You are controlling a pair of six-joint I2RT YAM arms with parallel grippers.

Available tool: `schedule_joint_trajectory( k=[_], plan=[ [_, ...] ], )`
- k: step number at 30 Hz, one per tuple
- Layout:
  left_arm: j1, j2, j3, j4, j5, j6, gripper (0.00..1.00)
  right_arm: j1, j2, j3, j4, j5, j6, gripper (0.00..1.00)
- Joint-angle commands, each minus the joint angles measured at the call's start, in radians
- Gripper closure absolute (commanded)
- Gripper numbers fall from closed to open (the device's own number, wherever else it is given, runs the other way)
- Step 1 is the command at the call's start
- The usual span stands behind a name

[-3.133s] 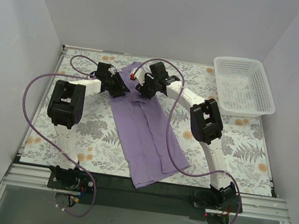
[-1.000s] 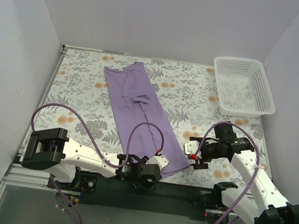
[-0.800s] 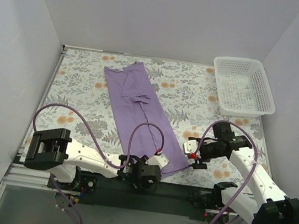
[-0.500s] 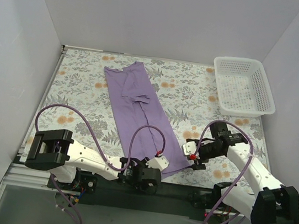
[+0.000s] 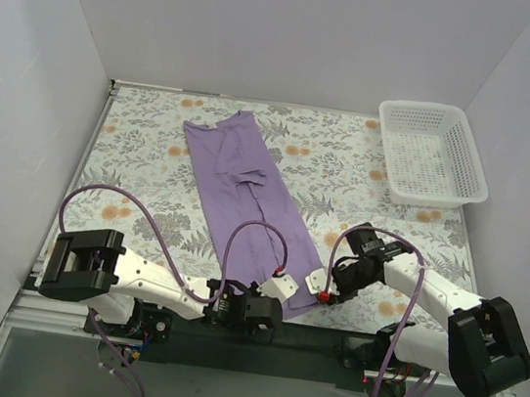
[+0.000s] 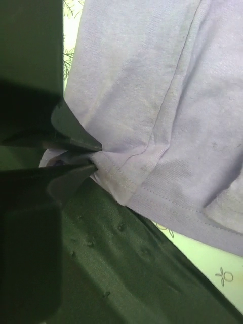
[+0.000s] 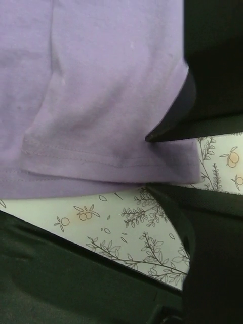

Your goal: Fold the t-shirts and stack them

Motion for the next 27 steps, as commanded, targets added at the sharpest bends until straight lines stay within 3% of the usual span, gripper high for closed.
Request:
schedule_joint_trajectory(
  k=[1, 4, 6, 7, 16, 23, 27],
  plan=[
    [-0.007, -0.019, -0.037, 0.03, 0.064, -0.005, 0.88, 0.013, 0.02, -0.023, 0.092, 0.073, 0.039, 0.63],
    [-0.007, -0.063, -0.065, 0.059, 0.089, 0.004, 0.96, 0.013, 0.014, -0.016, 0.095, 0.061, 0.051, 0.8],
    [-0.006, -0.106, -0.088, 0.079, 0.1, 0.004, 1.0, 0.013, 0.005, -0.005, 0.094, 0.047, 0.062, 0.83],
    [-0.004, -0.121, -0.096, 0.084, 0.103, 0.004, 1.0, 0.013, 0.002, 0.003, 0.092, 0.038, 0.068, 0.98],
    [0.097, -0.338, -0.172, 0.113, 0.233, 0.028, 1.0, 0.013, 0.017, 0.159, 0.084, -0.083, 0.229, 0.99],
    [0.422, -0.462, -0.18, 0.128, 0.405, 0.148, 1.0, 0.013, 0.17, 0.425, 0.09, -0.117, 0.422, 0.99],
    [0.62, -0.464, -0.146, 0.137, 0.489, 0.237, 1.0, 0.013, 0.38, 0.642, 0.089, -0.097, 0.554, 0.99]
  ],
)
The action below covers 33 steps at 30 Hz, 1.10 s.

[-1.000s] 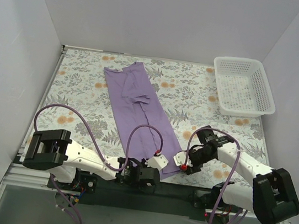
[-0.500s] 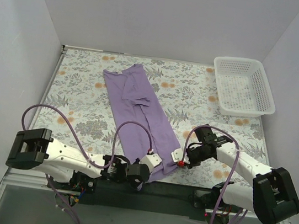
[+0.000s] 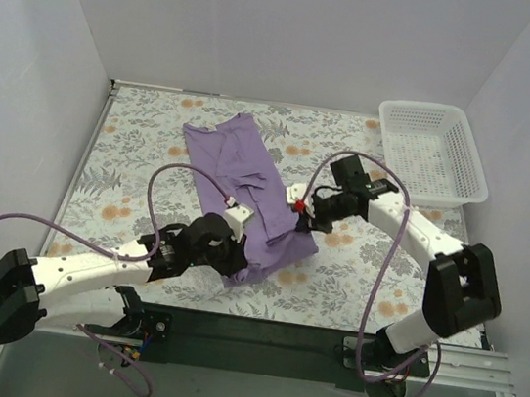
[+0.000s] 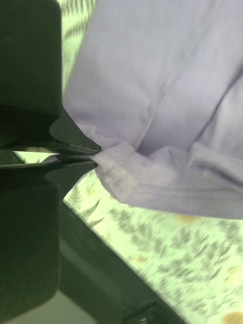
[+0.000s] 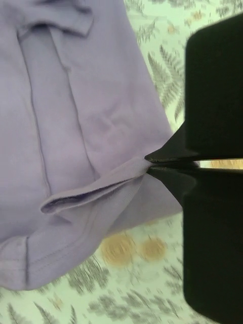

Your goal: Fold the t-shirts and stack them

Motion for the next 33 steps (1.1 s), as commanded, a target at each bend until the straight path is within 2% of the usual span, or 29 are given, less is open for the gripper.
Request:
schedule_joint_trajectory(
  k=[1, 4, 7, 13, 20, 29, 30, 32, 33],
  plan=[
    [0.173, 0.003, 0.041, 0.024, 0.091, 0.131, 1.0, 0.002, 0.146, 0.199, 0.022, -0.012, 0.174, 0.99],
    [0.306, 0.066, 0.072, 0.052, 0.164, 0.174, 1.0, 0.002, 0.286, 0.367, 0.025, 0.018, 0.245, 0.99],
    [0.508, 0.157, 0.107, 0.125, 0.244, 0.211, 1.0, 0.002, 0.418, 0.52, 0.023, 0.058, 0.31, 0.99],
    [0.683, 0.347, 0.236, 0.198, 0.307, 0.25, 1.0, 0.002, 0.634, 0.781, 0.023, 0.112, 0.402, 0.99],
    [0.768, 0.467, 0.301, 0.202, 0.361, 0.267, 1.0, 0.002, 0.774, 0.945, 0.025, 0.15, 0.455, 0.99],
    [0.814, 0.545, 0.37, 0.199, 0.382, 0.248, 1.0, 0.007, 0.839, 1.024, 0.052, 0.208, 0.512, 0.99],
    [0.815, 0.566, 0.397, 0.187, 0.369, 0.247, 0.96, 0.007, 0.839, 1.027, 0.062, 0.218, 0.529, 0.98],
    [0.823, 0.58, 0.422, 0.159, 0.334, 0.222, 0.75, 0.007, 0.837, 1.031, 0.077, 0.263, 0.556, 0.81],
    [0.825, 0.568, 0.433, 0.155, 0.276, 0.213, 0.69, 0.007, 0.831, 1.033, 0.092, 0.282, 0.579, 0.64]
  ],
)
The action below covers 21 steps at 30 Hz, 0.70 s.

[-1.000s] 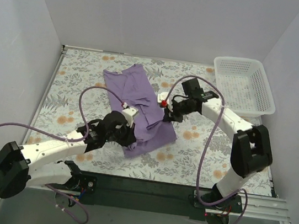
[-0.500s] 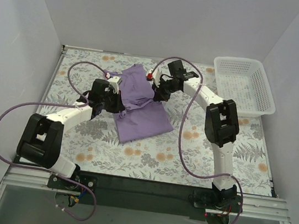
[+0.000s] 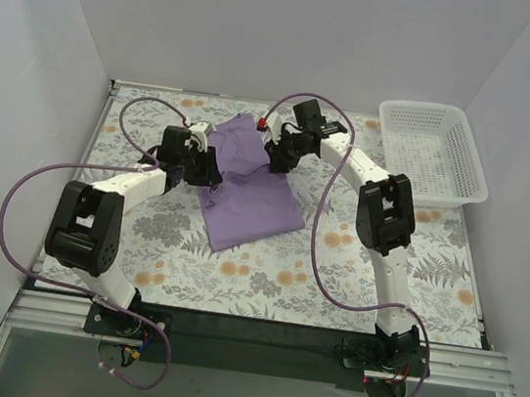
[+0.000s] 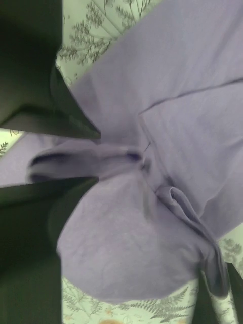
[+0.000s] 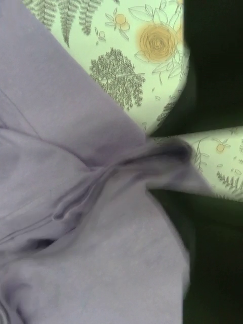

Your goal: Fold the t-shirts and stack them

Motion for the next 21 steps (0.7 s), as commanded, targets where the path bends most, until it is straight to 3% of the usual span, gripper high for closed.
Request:
schedule_joint_trajectory(
  k=[1, 4, 5, 9, 10, 12, 16, 19, 21],
  plan=[
    [0.019, -0.032, 0.066, -0.014, -0.105, -0.03, 0.62, 0.003, -0.009, 0.048, 0.068, 0.083, 0.073, 0.38],
    [0.022, -0.117, 0.084, -0.025, -0.217, -0.036, 0.53, -0.02, -0.064, 0.032, 0.11, 0.126, 0.135, 0.18],
    [0.022, -0.142, 0.092, -0.033, -0.228, -0.029, 0.52, -0.031, -0.097, 0.022, 0.115, 0.104, 0.145, 0.02],
    [0.022, -0.246, 0.089, -0.117, -0.134, 0.089, 0.51, -0.077, -0.212, -0.089, 0.123, 0.001, 0.11, 0.02],
    [0.019, -0.292, 0.057, -0.157, -0.039, 0.114, 0.51, -0.092, -0.283, -0.138, 0.129, -0.027, 0.052, 0.02],
    [-0.004, -0.346, 0.0, -0.185, 0.02, 0.148, 0.47, -0.1, -0.372, -0.316, 0.147, -0.152, -0.04, 0.02],
    [-0.255, -0.472, -0.152, -0.178, 0.009, 0.263, 0.47, -0.1, -0.599, -0.709, 0.224, -0.386, -0.364, 0.02],
    [-0.369, -0.532, -0.248, -0.183, 0.023, 0.329, 0.49, -0.088, -0.633, -0.798, 0.042, -0.395, -0.603, 0.02],
    [-0.42, -0.59, -0.334, -0.165, 0.026, 0.421, 0.48, -0.079, -0.621, -0.83, -0.081, -0.328, -0.807, 0.09]
  ],
)
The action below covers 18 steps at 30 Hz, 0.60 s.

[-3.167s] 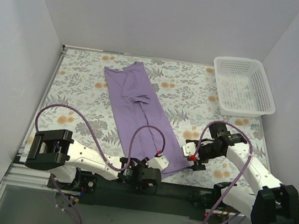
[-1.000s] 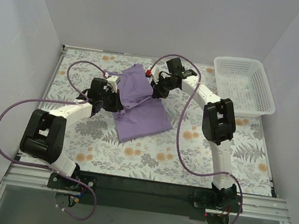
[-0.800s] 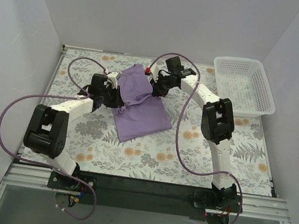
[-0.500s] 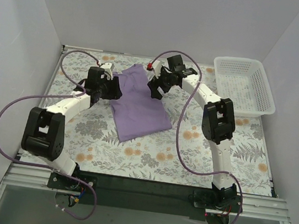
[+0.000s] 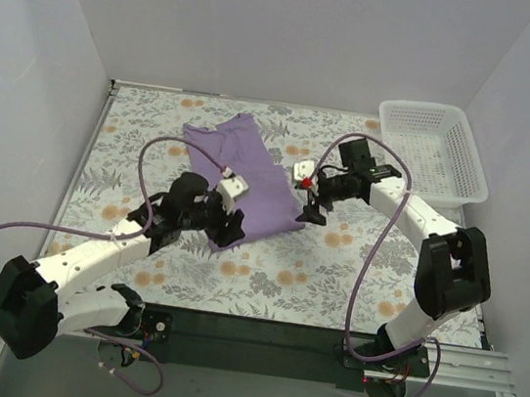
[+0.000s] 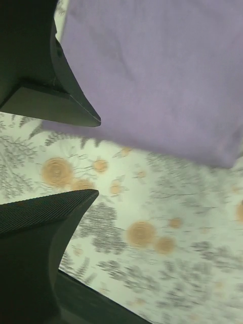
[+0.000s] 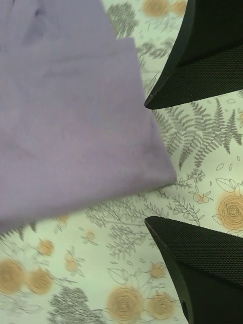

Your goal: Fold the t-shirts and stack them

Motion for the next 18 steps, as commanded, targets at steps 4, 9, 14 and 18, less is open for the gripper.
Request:
schedule_joint_trajectory(
  k=[4, 9, 14, 18],
  plan=[
    [-0.142, -0.108, -0.202, 0.077, -0.045, 0.272, 0.47, 0.055, 0.014, -0.147, -0.04, 0.091, -0.388, 0.12],
    [-0.148, -0.018, -0.206, 0.147, -0.129, 0.296, 0.48, 0.125, 0.061, -0.136, 0.069, 0.222, -0.316, 0.18],
    [-0.151, 0.108, -0.225, 0.198, -0.209, 0.318, 0.51, 0.175, 0.159, -0.092, 0.115, 0.315, -0.251, 0.26],
    [-0.151, 0.162, -0.239, 0.239, -0.264, 0.347, 0.51, 0.176, 0.194, -0.09, 0.141, 0.346, -0.221, 0.35]
  ],
)
